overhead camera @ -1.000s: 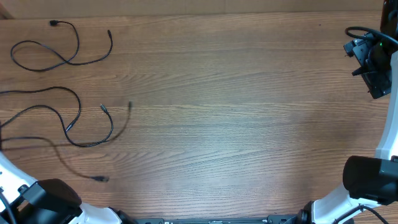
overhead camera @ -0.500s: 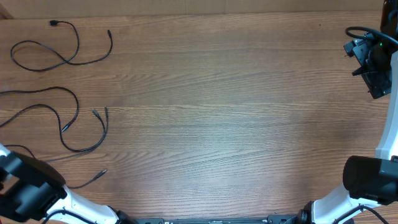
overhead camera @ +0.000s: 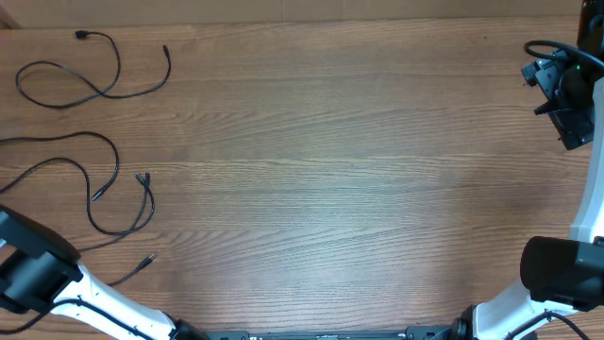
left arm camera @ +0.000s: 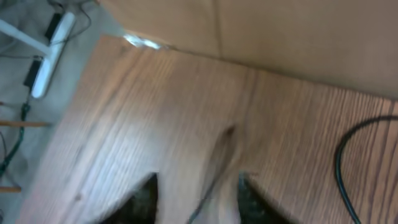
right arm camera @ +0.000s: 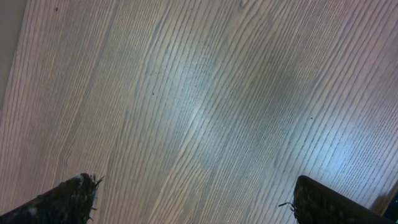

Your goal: Untangle cables

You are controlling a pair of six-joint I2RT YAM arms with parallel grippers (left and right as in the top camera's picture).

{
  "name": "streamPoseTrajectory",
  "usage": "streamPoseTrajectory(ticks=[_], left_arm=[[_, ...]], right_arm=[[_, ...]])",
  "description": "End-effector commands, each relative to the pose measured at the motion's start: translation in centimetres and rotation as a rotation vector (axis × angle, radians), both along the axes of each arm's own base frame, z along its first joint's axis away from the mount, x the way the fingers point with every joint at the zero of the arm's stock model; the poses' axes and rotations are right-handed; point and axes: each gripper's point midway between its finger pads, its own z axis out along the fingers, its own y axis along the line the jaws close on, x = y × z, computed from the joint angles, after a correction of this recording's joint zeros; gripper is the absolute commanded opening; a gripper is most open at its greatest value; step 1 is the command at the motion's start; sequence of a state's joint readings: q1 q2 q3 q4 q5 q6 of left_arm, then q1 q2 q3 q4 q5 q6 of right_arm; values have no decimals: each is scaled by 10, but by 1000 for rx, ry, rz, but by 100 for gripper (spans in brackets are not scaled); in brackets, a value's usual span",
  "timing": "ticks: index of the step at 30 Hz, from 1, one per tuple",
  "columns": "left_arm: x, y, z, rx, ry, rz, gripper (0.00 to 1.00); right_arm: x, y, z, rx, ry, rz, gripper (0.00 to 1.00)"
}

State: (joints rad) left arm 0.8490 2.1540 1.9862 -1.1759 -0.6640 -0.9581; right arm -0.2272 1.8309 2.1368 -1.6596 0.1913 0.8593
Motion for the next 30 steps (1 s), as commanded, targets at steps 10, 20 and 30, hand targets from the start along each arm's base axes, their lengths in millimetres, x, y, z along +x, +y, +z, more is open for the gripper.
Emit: streamPoseTrajectory(ticks=[10,20,30], left_arm=[[11,-12,-34,-214,91,-234,61],[47,-35,10,-174,-89,-328,41],[43,-47,-4,-269,-118,-330,100]], right_arm=[[-1,-2,2,-19,-3,0,100],[-1,-2,2,-19,-3,0,100],[-1,-2,2,-19,-3,0,100]])
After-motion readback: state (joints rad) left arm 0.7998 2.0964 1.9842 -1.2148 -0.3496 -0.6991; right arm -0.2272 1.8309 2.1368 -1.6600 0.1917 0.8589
